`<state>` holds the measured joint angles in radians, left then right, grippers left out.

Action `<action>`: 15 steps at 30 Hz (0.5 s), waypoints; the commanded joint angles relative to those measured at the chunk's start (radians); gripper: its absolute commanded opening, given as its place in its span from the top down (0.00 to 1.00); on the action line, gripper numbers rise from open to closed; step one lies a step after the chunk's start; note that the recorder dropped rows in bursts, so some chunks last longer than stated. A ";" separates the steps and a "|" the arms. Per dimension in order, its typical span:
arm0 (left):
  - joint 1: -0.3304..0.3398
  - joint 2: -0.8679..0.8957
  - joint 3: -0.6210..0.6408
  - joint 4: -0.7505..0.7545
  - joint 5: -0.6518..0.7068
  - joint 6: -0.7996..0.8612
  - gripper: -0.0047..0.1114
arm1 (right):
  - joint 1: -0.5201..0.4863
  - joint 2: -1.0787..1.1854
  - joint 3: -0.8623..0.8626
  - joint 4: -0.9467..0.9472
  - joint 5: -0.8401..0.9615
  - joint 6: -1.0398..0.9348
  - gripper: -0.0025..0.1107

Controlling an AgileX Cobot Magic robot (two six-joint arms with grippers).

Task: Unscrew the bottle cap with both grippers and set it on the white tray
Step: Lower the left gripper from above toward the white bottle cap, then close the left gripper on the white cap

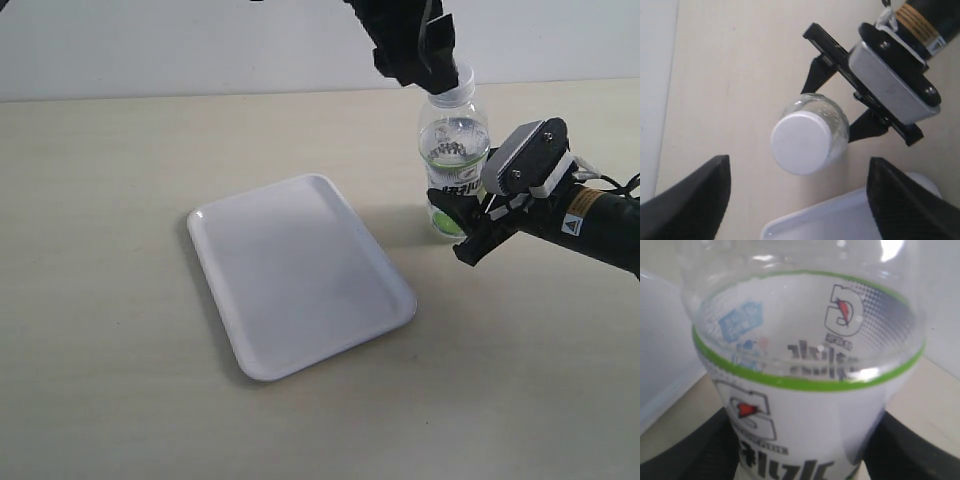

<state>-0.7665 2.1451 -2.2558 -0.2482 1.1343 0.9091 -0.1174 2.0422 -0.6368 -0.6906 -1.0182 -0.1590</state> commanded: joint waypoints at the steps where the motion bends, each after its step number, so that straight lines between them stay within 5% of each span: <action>1: -0.003 -0.003 -0.004 -0.002 -0.052 -0.097 0.35 | -0.004 0.006 0.001 0.003 0.106 -0.021 0.98; 15: -0.024 0.079 -0.004 0.059 -0.064 -0.132 0.35 | -0.004 0.006 0.001 0.003 0.108 -0.033 0.98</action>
<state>-0.7895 2.2276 -2.2579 -0.2161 1.0948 0.7950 -0.1174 2.0422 -0.6368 -0.6906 -1.0177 -0.1692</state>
